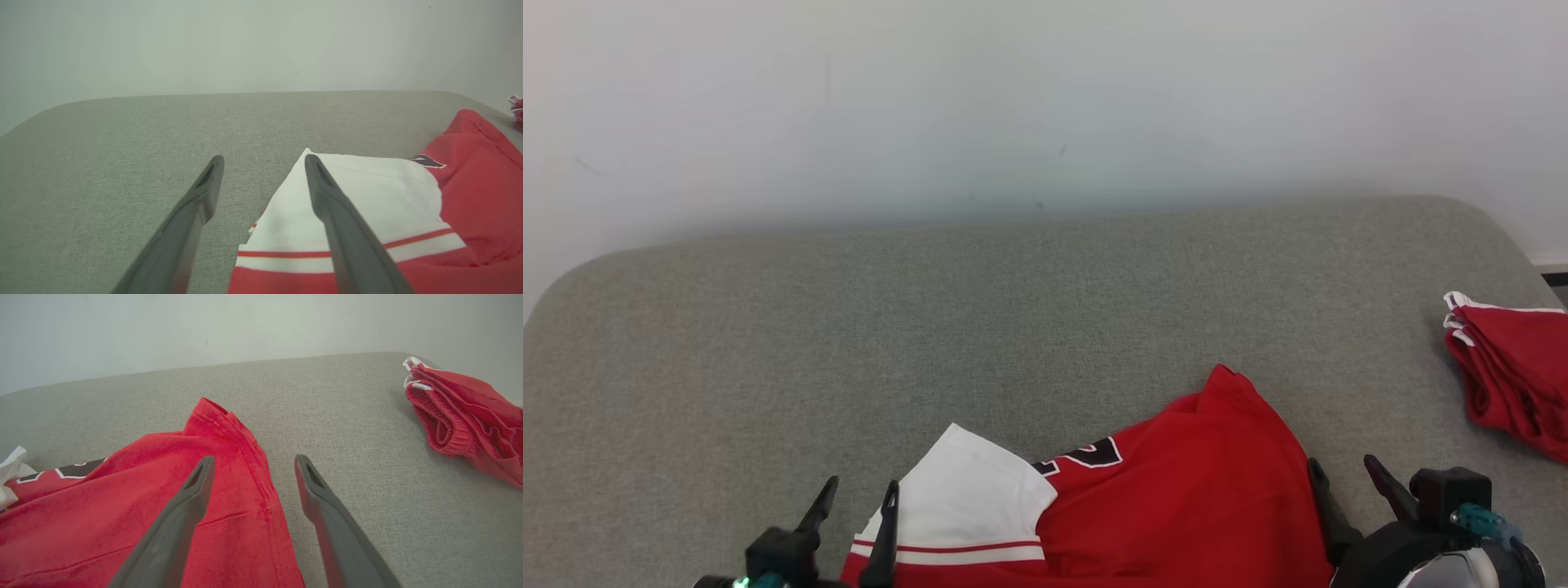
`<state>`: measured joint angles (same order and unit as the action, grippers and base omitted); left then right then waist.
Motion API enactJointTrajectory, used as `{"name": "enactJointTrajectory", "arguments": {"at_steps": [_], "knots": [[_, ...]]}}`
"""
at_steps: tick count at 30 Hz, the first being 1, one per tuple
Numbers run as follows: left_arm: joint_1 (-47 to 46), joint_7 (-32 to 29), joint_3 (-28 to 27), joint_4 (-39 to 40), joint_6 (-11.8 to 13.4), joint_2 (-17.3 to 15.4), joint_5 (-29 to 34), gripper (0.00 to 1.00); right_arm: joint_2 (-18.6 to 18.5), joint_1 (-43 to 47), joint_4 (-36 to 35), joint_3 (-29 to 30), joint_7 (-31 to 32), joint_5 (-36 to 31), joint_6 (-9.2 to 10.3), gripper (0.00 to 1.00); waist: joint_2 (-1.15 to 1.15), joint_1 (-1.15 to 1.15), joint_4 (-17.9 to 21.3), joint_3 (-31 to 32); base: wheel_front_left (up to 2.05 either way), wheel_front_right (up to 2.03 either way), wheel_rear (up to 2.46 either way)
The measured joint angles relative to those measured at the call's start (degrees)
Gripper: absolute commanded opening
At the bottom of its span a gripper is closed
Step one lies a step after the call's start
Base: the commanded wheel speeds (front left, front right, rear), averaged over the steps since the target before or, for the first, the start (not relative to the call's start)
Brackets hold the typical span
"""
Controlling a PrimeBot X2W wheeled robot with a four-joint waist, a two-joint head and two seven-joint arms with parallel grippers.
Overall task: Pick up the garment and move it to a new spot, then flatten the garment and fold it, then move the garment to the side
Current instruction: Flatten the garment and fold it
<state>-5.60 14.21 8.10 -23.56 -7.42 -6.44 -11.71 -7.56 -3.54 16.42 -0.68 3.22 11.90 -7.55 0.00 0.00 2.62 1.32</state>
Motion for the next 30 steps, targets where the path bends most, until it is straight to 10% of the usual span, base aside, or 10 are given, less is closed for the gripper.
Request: {"name": "enactJointTrajectory", "arguments": {"at_steps": [10,30], "knots": [[-17.15,-12.36,9.6,-11.83,-0.12,-1.76,-4.25,1.0,-0.51,-3.53,-5.24,0.78,10.9,0.03,0.0,1.0,0.0,0.0,2.06,-4.92,0.0,0.0,0.0],[-25.7,-29.04,24.63,-15.24,0.14,-8.76,-10.16,1.0,-0.69,-4.11,-7.58,0.8,10.89,-0.02,0.0,1.0,0.0,0.0,5.49,-10.85,0.0,0.0,0.0]]}}
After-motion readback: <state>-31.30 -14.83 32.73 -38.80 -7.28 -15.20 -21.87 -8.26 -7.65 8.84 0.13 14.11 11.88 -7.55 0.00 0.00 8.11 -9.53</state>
